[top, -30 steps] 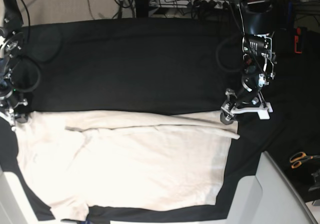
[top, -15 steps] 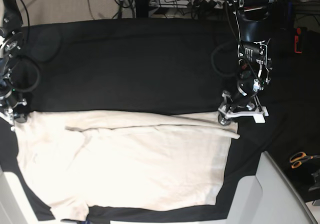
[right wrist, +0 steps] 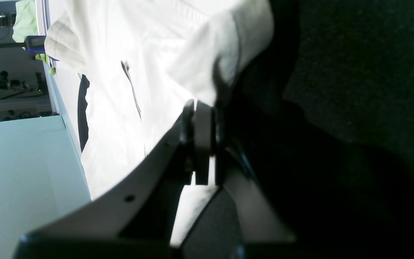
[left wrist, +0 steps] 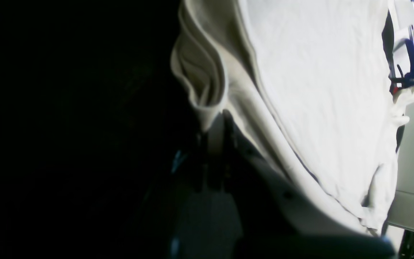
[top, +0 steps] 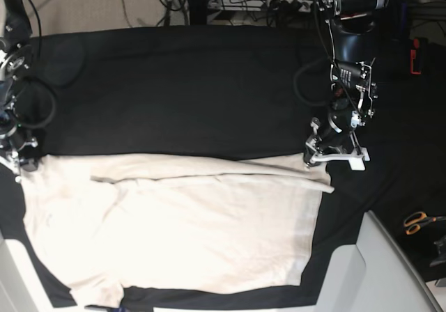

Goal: Fold the T-shirt properly
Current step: 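Grasp the folded edge again with both grippers, then drag the shirt by its folded edge toward the arms' base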

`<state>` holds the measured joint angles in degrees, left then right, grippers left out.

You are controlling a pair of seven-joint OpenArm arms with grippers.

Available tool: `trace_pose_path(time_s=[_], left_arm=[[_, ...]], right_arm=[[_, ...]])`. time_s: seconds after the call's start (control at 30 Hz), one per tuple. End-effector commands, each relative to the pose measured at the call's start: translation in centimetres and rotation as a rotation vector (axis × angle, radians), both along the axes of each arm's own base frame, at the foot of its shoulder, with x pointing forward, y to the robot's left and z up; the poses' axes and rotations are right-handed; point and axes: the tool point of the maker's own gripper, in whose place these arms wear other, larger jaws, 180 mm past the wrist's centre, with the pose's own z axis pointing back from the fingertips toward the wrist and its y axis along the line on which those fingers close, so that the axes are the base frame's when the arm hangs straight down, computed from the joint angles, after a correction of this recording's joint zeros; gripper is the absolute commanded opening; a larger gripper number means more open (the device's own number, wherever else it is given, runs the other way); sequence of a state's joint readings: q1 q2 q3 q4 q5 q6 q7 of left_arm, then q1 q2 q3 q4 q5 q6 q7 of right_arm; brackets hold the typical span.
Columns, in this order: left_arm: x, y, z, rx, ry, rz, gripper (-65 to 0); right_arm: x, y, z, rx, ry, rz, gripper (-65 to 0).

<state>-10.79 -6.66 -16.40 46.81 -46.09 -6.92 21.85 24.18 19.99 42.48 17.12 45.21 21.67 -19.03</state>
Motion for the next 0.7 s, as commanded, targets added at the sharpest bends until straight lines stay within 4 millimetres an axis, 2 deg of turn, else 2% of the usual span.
trace_pose_path(time_s=[0.0,0.13,0.17,0.23,0.4,0.67], left_arm=[[0.2,0.0,0.1,0.006,0.012,-0.012,-65.0],[0.0,0.6,0.2,0.018,0.015,-0.017,-65.0],[-0.6,0.9,-0.2,0.023,0.027,-0.017,-65.0],[-0.9,1.9,0.3,0.058,0.017,-0.028,-65.0],[-2.0,0.8,1.3,0.155,0.0,-0.182,-65.0],[-3.6,1.5,2.3,0.195,0.013,-0.252,-65.0]], right_arm=[[1.2,-1.6,1.9,-0.033,-0.054,-0.015,-64.8],[1.2,-1.7,2.0,-0.037,-0.055,-0.013,-64.8],[1.1,-1.8,2.0,-0.04,-0.054,-0.014,-64.8],[1.3,-2.3,2.6,-0.06,-0.066,-0.014,-64.8],[1.0,-3.5,3.6,-0.116,-0.086,-0.011,-64.8],[0.9,-2.8,3.4,-0.093,-0.071,0.025,-64.8]])
